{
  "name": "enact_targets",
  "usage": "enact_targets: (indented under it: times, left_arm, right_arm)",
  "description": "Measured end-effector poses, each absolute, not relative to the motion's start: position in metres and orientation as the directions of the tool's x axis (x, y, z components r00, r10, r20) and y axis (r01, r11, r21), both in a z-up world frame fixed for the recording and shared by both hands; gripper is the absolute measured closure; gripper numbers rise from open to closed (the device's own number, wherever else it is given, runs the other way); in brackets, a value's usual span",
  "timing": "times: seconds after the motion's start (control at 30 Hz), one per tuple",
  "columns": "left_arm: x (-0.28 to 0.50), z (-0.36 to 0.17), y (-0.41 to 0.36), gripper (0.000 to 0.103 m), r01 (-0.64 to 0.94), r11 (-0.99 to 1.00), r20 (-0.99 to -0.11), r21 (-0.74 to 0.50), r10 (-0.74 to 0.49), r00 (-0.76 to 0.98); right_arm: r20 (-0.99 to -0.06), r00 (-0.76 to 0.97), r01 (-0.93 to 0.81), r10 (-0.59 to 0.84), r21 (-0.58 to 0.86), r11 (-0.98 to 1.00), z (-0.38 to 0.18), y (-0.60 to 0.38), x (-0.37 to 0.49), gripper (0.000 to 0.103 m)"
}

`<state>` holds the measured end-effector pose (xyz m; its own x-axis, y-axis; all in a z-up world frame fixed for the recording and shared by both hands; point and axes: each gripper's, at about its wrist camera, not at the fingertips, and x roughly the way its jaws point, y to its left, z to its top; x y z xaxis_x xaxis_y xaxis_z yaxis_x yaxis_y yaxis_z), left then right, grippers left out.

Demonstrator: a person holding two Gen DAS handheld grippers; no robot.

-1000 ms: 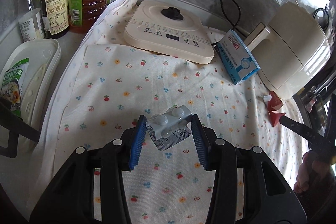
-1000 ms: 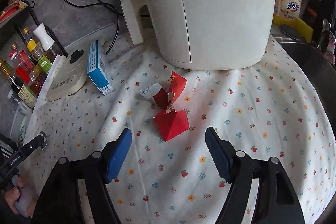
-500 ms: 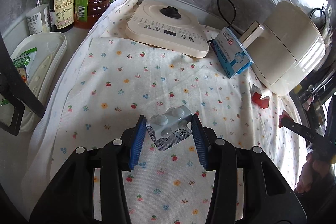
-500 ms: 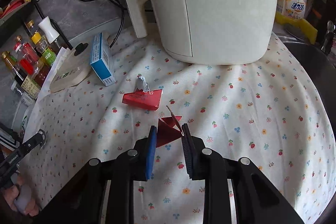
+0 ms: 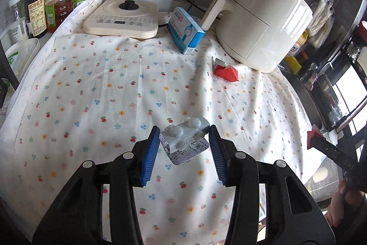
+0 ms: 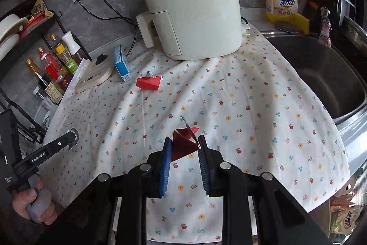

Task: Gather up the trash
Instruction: 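Carry the blister pack and red wrapper with both tools over the bucket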

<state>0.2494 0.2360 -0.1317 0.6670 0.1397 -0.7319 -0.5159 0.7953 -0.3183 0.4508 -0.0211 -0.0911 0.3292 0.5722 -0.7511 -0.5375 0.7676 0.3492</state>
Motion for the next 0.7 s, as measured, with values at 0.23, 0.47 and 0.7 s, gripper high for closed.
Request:
enact_targets:
  times: [0.23,0.47,0.7]
  left_arm:
    - [0.265,-0.124,0.155,0.059,-0.403,0.862,-0.732,-0.307,0.056,0.679]
    - [0.276,-0.125,0.076,0.059,-0.288,0.910,-0.741,-0.299,-0.031,0.671]
    - [0.282,-0.131,-0.001,0.059,-0.179,0.940,-0.755,-0.291,-0.111,0.646]
  right_arm:
    - [-0.738,0.388,-0.449,0.552,0.372,0.812,-0.085,-0.115,0.425,0.081]
    - [-0.744,0.431,-0.351,0.511,0.384,0.854,-0.091,-0.204,0.398,0.081]
    - [-0.768,0.446,-0.241,0.461,0.393,0.888,-0.109,-0.289,0.363,0.080]
